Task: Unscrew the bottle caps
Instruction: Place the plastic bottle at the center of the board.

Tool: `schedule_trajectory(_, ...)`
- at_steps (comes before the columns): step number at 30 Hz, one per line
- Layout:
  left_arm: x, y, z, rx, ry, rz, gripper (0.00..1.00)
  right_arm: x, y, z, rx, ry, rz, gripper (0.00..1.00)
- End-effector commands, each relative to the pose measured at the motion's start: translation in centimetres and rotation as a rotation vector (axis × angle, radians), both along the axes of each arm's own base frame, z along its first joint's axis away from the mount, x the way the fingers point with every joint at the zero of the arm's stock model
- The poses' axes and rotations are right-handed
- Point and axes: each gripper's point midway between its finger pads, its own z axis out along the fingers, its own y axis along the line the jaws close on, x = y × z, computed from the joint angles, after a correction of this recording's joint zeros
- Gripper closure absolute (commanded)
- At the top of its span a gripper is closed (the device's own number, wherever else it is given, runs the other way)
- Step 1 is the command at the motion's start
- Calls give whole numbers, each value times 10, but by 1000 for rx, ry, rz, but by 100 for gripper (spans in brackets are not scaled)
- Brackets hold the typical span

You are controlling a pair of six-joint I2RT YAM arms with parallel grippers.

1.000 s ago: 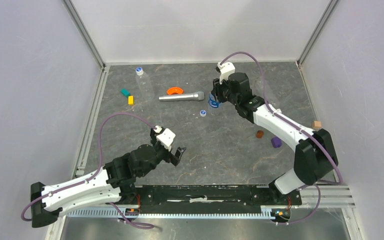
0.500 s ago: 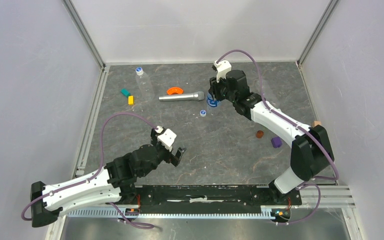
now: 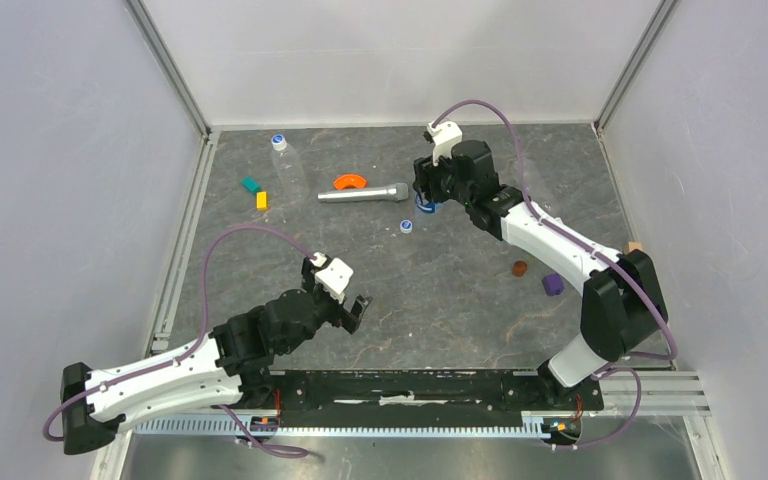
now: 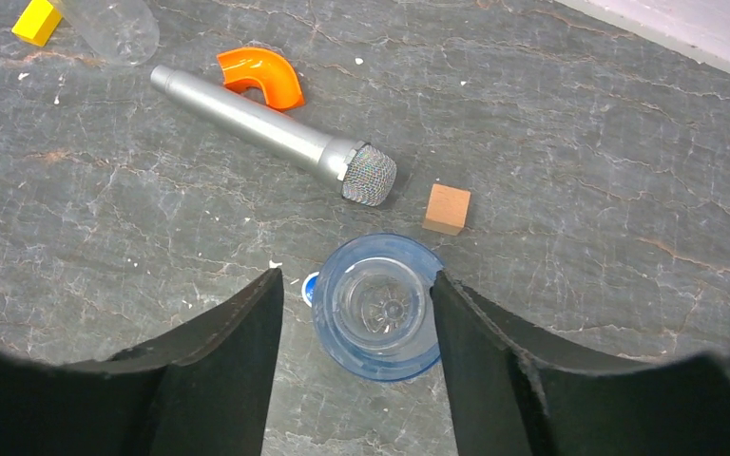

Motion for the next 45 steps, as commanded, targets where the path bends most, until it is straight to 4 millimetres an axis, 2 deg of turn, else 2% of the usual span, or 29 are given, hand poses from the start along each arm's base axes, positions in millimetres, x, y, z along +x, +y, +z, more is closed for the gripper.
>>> schedule_trajectory(1,3,0,4,-49,6,34,0,6,-2,1,-22,0,-20,35)
schedule_trajectory(16,2,-4,1,-38,19,23,0,14,-7,16,-47,-48,-19,19)
schedule_trajectory(45,4,0,-2,-12,11,36,0,23,-18,26,-35,-60,-46,13)
